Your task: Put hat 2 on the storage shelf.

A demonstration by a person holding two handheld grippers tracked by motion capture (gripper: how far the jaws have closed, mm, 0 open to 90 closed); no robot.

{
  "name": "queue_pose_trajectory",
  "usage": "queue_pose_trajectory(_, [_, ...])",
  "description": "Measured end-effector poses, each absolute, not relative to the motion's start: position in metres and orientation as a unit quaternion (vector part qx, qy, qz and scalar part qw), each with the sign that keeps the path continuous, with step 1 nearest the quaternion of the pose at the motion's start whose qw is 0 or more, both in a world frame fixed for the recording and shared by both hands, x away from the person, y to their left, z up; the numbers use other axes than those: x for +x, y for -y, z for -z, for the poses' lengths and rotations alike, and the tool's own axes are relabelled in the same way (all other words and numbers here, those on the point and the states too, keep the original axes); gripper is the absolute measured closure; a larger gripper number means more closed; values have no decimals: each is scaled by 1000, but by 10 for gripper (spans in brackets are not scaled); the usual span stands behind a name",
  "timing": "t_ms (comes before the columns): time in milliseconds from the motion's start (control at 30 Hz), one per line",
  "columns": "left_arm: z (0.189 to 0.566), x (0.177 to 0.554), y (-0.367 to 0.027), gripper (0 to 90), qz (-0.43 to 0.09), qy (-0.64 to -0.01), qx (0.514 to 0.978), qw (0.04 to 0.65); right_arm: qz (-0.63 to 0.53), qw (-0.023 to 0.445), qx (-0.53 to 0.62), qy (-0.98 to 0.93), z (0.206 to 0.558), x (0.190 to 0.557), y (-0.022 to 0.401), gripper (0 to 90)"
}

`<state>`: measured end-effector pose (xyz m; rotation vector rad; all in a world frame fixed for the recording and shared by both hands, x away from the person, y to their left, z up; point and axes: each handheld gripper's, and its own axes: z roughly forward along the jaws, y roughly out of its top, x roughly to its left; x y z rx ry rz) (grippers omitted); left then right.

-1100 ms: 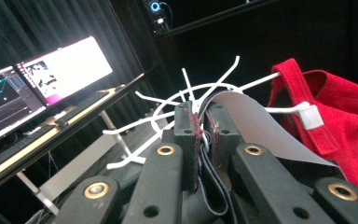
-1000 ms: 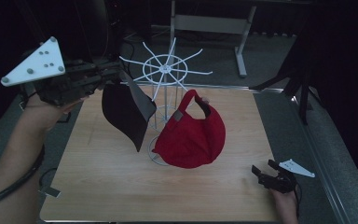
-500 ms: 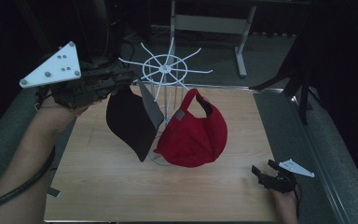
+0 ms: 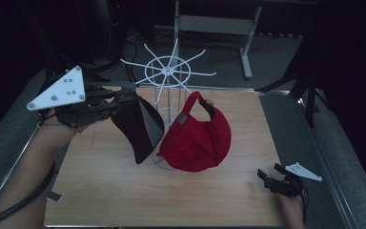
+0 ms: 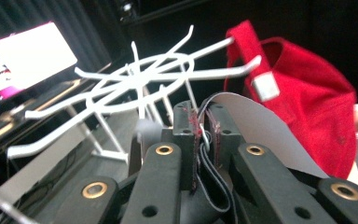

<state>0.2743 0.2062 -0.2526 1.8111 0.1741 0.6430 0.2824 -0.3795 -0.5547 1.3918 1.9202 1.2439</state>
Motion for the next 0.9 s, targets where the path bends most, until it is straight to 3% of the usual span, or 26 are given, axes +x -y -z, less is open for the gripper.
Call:
queue_pose_trajectory(400, [286, 270, -211, 611, -258, -88, 784, 557, -450, 230, 505, -700, 555, 283, 379, 147])
queue_pose_trajectory(567, [293, 262, -223, 591, -258, -100, 768, 577, -451, 230, 505, -699, 555, 282, 379, 147])
queue_pose_trajectory(700, [298, 253, -232, 519, -271, -112, 760, 581, -449, 231, 504, -701, 555, 283, 379, 147])
queue_pose_trajectory(900, [313, 246, -245, 513, -267, -130, 759, 579, -450, 231, 504, -700, 555, 283, 378, 147])
